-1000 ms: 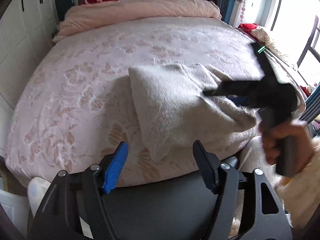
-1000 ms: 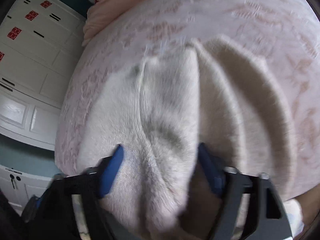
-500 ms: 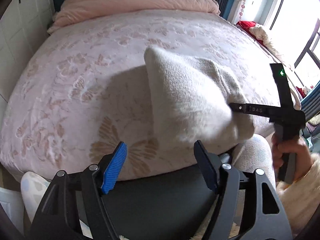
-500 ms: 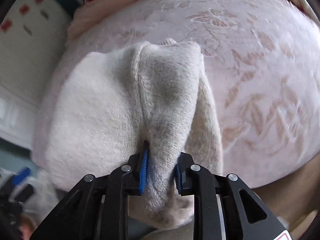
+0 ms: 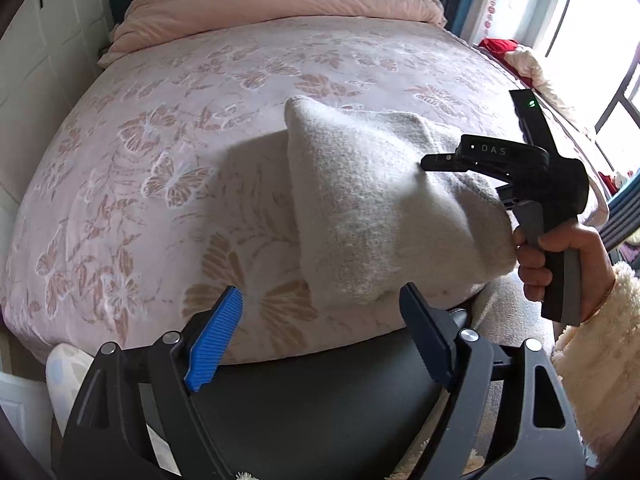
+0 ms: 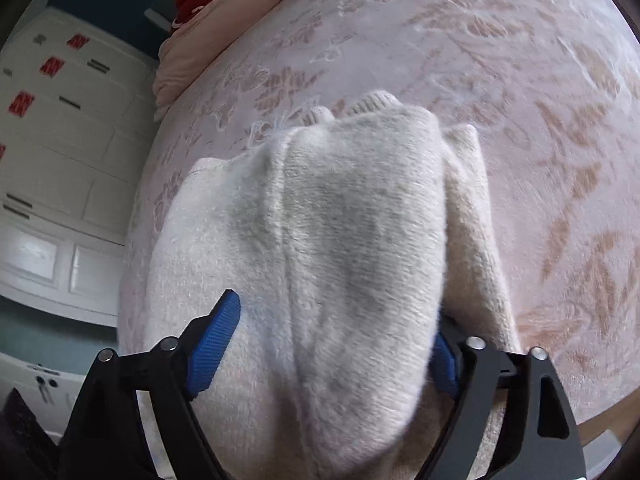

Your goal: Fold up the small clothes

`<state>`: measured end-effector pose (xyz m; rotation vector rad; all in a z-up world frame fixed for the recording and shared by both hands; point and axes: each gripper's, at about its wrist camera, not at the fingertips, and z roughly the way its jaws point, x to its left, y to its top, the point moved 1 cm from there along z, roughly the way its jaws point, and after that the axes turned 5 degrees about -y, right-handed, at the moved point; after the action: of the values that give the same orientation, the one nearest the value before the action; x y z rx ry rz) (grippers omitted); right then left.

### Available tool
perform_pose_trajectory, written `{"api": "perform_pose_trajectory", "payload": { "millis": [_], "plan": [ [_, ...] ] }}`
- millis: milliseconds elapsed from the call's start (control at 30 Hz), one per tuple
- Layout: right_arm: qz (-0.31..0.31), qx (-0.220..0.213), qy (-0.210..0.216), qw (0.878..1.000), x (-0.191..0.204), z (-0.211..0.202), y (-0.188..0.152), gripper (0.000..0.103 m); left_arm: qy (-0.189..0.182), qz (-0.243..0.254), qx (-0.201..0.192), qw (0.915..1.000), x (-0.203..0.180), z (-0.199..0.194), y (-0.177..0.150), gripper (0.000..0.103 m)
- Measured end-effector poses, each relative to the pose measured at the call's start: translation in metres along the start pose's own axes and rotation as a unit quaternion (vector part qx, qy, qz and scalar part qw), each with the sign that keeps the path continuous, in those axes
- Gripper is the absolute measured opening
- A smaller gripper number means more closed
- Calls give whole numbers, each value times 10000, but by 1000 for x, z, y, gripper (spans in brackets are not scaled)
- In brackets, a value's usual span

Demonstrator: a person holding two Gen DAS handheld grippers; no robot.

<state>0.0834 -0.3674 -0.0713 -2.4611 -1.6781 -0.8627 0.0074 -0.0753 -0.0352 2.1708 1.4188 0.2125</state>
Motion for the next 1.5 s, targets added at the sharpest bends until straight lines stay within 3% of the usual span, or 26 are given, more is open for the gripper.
{"api": "perform_pose_trajectory", "payload": {
  "millis": [33,200,300,400,467,533,567,600,633,667,733,800,867,933,1033,1067,1133,1233,1367,1467,1500],
  "plan": [
    [-238,-27,-119,9996,13,-4,1,20,-26,-77,27,10000,2,1,1,79],
    [-1254,-750,-215,9890,80,-55,8,17,-86,-167,-44,9998,2,-1,5,78],
    [-1836,-1545,-434,9698,123,-111,5,16,-133,-150,-75,9998,-1,-3,9,78],
    [-1934,-1883,-781,9597,124,-136,8,17,-259,-131,-149,9995,-5,-7,13,79],
    [-1697,-1557,-1055,9674,91,-117,14,22,-229,-58,-186,9995,-8,-5,14,81],
    [-1369,-766,-1307,9789,45,-68,16,30,-213,-58,-75,9997,-9,5,14,81],
    [-1047,-181,-1387,9846,16,-35,14,28,-249,-84,-8,9997,-9,10,14,81],
    [-646,116,-1456,9872,-6,-22,9,29,-282,-108,58,9995,-9,15,14,81],
    [-321,9,-1207,9922,-17,-27,4,30,-305,-121,110,9994,-9,18,15,81],
    [-90,-378,-812,9959,-22,-50,-3,31,-294,-110,109,9994,-9,18,15,81],
    [2,-1054,-802,9912,-22,-95,-17,31,-252,-79,49,9996,-9,15,16,81],
    [-41,-1308,-710,9889,-16,-123,-29,30,-280,-153,46,9995,-6,15,18,81],
    [-195,-1258,-599,9900,-9,-132,-38,21,-417,-271,51,9987,-7,16,20,81],
    [-447,-945,-638,9925,2,-120,-51,8,-498,-230,-12,9985,-14,15,23,81],
    [-589,-386,-964,9928,-8,-71,-69,0,-537,34,-88,9985,-32,15,26,81],
    [-586,-185,-1296,9897,-18,-43,-69,0,-540,118,-85,9984,-37,16,26,81],
    [-493,-130,-1368,9893,-33,-22,-65,0,-484,287,-43,9984,-44,21,26,81],
    [-600,-357,-1392,9878,-13,-50,-51,0,-300,327,-1,9990,-41,23,24,81],
    [-1034,-678,-714,9897,35,-92,-45,0,-218,-76,13,9997,-18,16,22,81],
    [-1335,-370,-37,9904,75,-71,-44,0,-88,-333,17,9994,2,8,18,81],
    [-1429,-197,5,9895,85,-54,-45,1,-48,-373,17,9993,7,7,17,81]
  ]
}}
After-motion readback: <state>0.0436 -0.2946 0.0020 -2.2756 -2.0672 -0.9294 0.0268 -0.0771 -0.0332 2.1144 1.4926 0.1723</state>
